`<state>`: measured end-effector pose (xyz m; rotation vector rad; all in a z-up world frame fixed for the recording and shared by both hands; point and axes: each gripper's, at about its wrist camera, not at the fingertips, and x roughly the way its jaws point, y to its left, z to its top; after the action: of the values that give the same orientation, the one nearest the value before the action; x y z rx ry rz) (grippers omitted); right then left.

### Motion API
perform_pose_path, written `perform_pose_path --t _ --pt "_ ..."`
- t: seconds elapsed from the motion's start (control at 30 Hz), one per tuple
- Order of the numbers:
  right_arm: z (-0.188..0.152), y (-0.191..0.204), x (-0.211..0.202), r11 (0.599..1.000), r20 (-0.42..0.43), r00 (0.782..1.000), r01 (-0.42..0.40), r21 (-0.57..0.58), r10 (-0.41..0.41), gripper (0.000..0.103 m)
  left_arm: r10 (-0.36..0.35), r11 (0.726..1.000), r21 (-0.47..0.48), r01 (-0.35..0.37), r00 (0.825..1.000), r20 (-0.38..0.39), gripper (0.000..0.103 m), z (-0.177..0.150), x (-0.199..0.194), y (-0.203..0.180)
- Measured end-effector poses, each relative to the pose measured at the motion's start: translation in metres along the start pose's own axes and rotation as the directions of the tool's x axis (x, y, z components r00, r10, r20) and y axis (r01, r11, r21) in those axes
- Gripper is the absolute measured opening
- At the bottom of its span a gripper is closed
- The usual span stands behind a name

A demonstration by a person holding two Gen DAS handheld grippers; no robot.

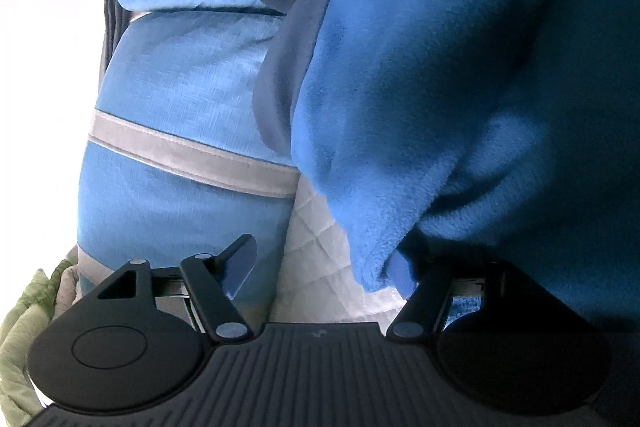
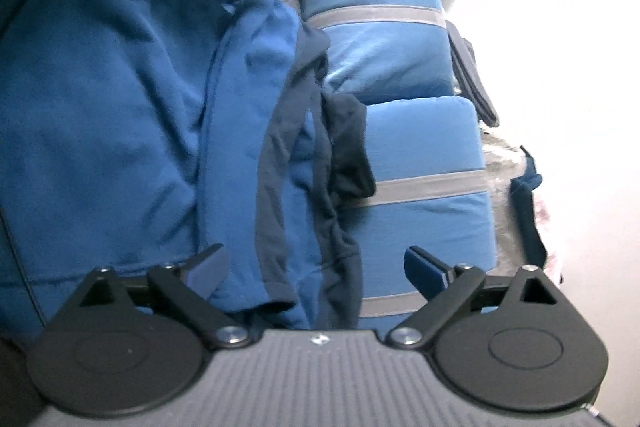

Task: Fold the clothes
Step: 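Open the left gripper and lift both grippers off the jacket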

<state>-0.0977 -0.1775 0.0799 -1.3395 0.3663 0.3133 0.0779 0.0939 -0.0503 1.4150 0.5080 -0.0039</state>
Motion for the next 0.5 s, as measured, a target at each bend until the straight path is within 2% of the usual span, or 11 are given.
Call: perform_pose_path --t 0.17,0.4,0.5 --pt "-0.003 -0.002 0.000 1.000 -0.015 1.000 0.011 0.006 -0.011 0.102 -0.005 1.000 -0.018 0.005 1.000 -0.001 0.076 0.001 0.005 0.007" --pt "-0.008 0.009 0.004 0.999 -0.046 0.998 0.051 -0.001 -0.051 0.103 -0.018 0.995 -0.095 0.017 1.000 -0.008 0.077 -0.006 -0.003 0.011" --pt "-0.010 0.001 -0.001 0.993 -0.059 0.998 0.020 0.115 -0.013 0.103 -0.030 0.996 -0.087 0.026 0.999 -0.037 0.077 -0.013 -0.011 0.012"
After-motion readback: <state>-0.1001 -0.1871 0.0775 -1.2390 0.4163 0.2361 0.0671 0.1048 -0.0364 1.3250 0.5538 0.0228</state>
